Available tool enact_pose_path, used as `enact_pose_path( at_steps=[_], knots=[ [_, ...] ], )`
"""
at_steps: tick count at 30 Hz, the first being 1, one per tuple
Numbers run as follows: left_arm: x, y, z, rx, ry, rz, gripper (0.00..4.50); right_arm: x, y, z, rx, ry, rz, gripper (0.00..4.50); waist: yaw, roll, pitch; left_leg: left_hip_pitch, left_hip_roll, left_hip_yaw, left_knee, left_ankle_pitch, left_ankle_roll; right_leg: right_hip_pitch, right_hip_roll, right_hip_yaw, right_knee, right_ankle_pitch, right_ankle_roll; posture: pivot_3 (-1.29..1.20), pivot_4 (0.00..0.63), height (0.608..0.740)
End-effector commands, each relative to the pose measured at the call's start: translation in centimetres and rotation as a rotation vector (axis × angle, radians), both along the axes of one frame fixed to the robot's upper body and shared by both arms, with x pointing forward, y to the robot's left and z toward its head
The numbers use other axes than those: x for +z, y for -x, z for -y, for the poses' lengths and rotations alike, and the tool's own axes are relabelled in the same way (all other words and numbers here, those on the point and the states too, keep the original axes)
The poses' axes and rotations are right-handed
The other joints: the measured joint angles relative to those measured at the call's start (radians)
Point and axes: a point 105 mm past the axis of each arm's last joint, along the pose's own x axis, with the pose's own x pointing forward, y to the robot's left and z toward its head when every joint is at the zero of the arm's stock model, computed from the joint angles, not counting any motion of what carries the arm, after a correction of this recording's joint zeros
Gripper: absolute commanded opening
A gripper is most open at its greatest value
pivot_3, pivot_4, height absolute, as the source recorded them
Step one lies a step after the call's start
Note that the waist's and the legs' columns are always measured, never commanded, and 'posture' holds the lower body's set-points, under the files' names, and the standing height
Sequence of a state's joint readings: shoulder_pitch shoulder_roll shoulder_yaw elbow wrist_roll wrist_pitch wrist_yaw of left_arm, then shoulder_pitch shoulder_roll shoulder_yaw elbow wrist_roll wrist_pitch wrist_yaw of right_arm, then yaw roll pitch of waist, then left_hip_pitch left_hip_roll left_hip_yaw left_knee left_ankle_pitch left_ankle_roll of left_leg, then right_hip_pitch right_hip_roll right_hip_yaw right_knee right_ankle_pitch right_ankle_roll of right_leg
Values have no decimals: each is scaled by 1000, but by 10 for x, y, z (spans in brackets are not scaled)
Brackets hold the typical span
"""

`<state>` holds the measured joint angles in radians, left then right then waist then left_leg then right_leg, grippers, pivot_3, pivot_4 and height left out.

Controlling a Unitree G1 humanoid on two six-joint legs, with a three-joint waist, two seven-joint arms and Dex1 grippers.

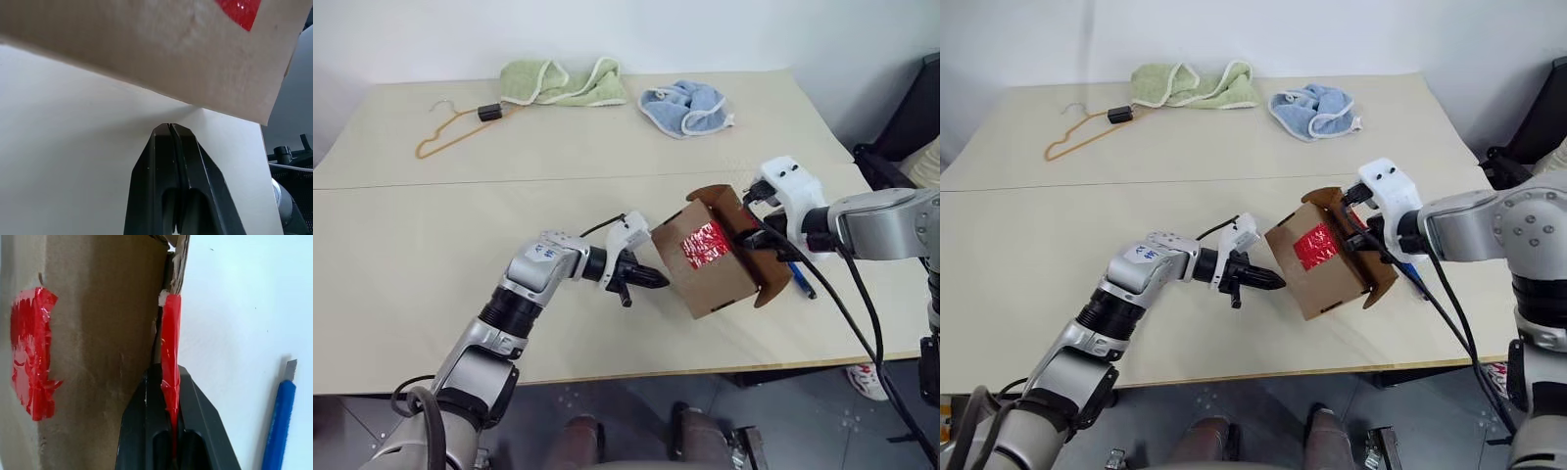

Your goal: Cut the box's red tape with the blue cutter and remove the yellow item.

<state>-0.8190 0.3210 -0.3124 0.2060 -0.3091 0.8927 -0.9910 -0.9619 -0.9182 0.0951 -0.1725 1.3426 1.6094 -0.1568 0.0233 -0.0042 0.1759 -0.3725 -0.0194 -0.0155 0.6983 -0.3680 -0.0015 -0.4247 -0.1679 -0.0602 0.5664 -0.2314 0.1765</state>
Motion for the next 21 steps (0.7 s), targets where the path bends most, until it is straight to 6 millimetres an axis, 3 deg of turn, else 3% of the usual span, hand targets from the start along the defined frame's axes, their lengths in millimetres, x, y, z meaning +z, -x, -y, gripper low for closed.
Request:
enact_pose_path(
  at_steps=[1, 6, 11, 14, 17, 21],
  knots=[
    [9, 0, 5, -5, 44, 30, 0, 13, 0, 1, -14, 77, 39, 22, 1, 0, 0, 0, 0, 0, 0, 0, 0, 0, 0, 0, 0, 0, 0, 0, 150, 740],
    [17, -4, -5, 28, 95, 26, 0, 13, 0, -6, -11, 166, 31, 22, 0, 0, 0, -1, 0, 0, 0, 0, 0, -2, 0, 0, 0, 0, 0, 0, 150, 740],
    [52, 7, -27, -23, 272, -70, 0, 1, -2, -11, -23, 165, -10, 22, -5, 0, 0, -2, 0, 1, 0, 0, 0, -3, 0, 0, 0, 0, 0, 0, 150, 740],
    [61, 9, -33, -24, 304, -82, 0, -3, -3, -8, -52, 148, -30, 22, -4, 0, 0, -3, 0, 1, 0, 0, 0, -3, 0, 0, 0, 0, 0, 0, 150, 740],
    [45, -2, -26, 25, 214, -45, 0, -9, -5, -4, -87, 136, -45, 22, 4, 0, 0, -3, 0, 0, 0, 0, 0, -2, 0, 0, 0, 0, 0, 0, 150, 740],
    [42, -5, -4, 15, 209, -43, 0, -12, -5, -4, -112, 99, -62, 22, 1, 0, 0, -3, 0, 0, 1, 0, 0, -2, 0, -1, 0, 1, 0, 0, 150, 740]
  ],
)
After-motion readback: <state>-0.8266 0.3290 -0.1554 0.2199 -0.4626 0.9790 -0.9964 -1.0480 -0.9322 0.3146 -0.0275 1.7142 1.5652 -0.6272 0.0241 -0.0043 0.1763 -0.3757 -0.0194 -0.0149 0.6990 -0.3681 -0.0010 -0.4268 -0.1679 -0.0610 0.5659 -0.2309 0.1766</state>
